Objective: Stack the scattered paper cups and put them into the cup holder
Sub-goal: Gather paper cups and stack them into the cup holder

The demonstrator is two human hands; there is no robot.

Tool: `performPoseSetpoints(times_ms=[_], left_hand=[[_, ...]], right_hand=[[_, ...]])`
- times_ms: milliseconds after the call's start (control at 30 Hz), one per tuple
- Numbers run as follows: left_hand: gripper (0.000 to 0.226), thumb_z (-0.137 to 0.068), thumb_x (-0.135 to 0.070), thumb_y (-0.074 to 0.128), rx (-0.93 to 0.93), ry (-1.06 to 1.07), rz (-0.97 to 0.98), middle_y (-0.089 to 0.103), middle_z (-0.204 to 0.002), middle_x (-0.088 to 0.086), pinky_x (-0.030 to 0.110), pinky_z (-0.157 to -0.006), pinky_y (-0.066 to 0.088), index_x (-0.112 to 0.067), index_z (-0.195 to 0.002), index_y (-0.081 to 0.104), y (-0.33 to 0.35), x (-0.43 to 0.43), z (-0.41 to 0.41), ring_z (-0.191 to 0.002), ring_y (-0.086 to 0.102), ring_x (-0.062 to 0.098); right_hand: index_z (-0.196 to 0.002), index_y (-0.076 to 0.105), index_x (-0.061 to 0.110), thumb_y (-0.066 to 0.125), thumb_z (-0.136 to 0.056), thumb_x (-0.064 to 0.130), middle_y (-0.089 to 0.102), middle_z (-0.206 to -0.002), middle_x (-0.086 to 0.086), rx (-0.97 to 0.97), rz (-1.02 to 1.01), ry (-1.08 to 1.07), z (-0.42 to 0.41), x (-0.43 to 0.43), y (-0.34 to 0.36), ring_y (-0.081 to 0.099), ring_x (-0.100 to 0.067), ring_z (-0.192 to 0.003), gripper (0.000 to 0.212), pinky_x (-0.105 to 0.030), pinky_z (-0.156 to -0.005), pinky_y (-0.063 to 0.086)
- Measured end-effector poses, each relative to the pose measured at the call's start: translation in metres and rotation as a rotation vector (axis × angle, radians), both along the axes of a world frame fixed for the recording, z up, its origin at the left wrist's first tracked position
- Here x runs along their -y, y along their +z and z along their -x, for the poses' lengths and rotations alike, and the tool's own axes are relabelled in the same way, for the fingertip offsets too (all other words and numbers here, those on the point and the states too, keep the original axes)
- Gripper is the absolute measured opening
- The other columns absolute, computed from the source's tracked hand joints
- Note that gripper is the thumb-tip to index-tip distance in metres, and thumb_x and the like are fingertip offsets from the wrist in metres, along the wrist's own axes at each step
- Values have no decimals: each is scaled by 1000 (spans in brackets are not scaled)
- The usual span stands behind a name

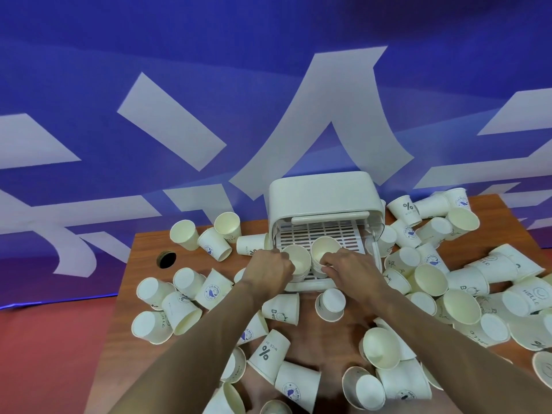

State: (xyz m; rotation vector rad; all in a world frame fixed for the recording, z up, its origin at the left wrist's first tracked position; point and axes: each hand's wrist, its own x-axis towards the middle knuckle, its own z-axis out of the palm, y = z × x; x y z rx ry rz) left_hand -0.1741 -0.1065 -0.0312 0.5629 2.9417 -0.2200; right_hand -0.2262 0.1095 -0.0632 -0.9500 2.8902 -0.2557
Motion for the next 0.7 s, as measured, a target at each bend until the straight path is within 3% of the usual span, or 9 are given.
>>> performPoseSetpoints(times_ms=[233, 300, 467, 567, 700], left_hand=[[20, -97, -26, 52, 22, -28, 17, 63, -94, 5, 30, -59, 44, -17, -99, 70, -2, 2, 0, -82, 57, 23], [19, -96, -24, 53, 33, -18, 27, 63, -92, 5, 30, -56, 40, -17, -97, 70, -3, 2, 0, -80, 55, 23], [19, -95, -23, 54, 26, 22, -20, 65, -94, 5, 30, -59, 49, -15, -102, 70, -4, -1, -4, -80, 57, 22], [20, -94, -22, 53, 12, 89, -60, 60, -110, 3, 31, -58, 47, -17, -110, 63, -8, -4, -11, -90, 58, 22], [46, -88, -25, 59, -20, 270, -188, 40, -142, 3, 35, -65, 53, -20, -131, 44, -17, -14, -27, -109, 55, 25]], right_hand=[[-106, 62, 32, 53, -99, 42, 64, -94, 2, 47, 14, -42, 0, 3, -3, 63, -19, -83, 15, -29, -63, 32], [-106, 60, 32, 50, -100, 42, 62, -96, 2, 68, 12, -56, 0, 4, -4, 63, -20, -83, 16, -31, -64, 33], [-116, 62, 33, 51, -99, 41, 64, -110, 1, 90, 12, -54, -2, 2, -1, 65, -19, -93, 22, -34, -71, 43], [-127, 62, 27, 62, -93, 37, 64, -120, 3, -1, 117, -32, -9, -4, 2, 64, -17, -104, 35, -34, -77, 51], [-128, 58, 23, 70, -87, 34, 63, -124, 4, -85, 232, -27, -15, -21, 0, 58, -15, -113, 45, -28, -78, 52]])
